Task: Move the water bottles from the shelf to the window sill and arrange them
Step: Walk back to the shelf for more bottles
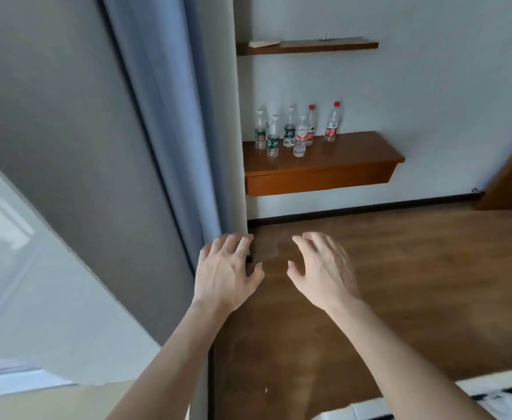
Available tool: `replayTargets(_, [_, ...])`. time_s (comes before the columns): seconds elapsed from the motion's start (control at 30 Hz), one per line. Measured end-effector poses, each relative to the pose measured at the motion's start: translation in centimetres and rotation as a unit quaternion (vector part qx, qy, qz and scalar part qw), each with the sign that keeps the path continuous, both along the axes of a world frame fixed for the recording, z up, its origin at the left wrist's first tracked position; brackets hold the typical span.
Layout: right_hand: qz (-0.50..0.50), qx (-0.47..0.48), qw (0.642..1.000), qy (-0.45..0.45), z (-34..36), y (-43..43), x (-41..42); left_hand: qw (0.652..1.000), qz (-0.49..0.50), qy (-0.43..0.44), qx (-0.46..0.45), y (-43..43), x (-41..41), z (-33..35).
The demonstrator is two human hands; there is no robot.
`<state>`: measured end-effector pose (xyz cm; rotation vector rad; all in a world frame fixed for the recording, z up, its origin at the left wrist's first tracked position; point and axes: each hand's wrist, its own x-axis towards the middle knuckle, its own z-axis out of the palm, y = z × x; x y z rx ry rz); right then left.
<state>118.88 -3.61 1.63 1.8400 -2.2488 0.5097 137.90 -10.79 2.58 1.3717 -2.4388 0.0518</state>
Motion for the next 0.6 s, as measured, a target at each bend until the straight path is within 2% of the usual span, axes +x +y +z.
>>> replayTargets(0.6, [-0.096, 0.048, 0.994, -0.007, -1.8, -17.1, -11.8, 0.996, -0.074, -0.021, 0.051, -20.9, -13.9, -2.1])
